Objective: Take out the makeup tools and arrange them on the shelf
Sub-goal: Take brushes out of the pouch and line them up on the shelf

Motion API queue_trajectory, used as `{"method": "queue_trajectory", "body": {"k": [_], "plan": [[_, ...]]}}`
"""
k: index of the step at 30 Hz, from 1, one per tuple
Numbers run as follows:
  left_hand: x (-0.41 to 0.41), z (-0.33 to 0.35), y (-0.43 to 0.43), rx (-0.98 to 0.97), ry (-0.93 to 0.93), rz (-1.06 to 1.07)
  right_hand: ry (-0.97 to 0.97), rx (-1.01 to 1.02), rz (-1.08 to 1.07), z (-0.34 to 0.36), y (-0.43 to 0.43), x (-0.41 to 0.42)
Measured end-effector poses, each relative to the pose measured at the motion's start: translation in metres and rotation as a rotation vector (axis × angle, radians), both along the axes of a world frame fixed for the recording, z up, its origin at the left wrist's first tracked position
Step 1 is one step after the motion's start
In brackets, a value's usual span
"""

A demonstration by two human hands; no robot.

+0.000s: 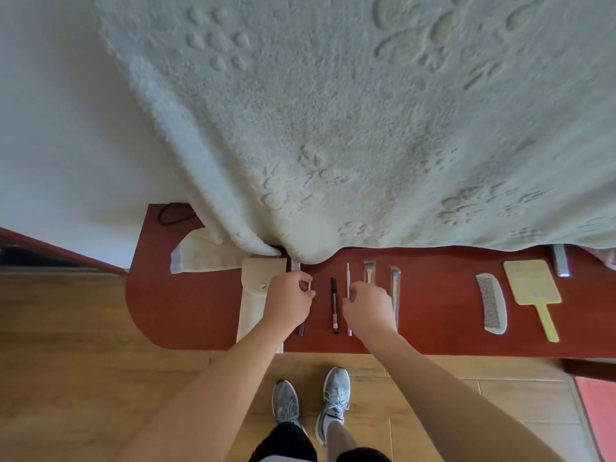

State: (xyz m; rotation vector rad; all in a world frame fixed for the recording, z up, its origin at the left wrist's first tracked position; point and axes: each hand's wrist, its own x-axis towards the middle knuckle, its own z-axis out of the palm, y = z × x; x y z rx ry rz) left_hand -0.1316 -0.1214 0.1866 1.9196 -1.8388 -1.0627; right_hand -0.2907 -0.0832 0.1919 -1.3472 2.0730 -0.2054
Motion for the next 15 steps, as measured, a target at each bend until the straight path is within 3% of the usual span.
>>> {"method": "queue_trajectory", "body": {"k": [15], "plan": [[-0.008, -0.023, -0.005, -0.03, -0.124, -0.082, 0.03, 0.011, 0.064, -0.022, -0.004, -0.003]]}}
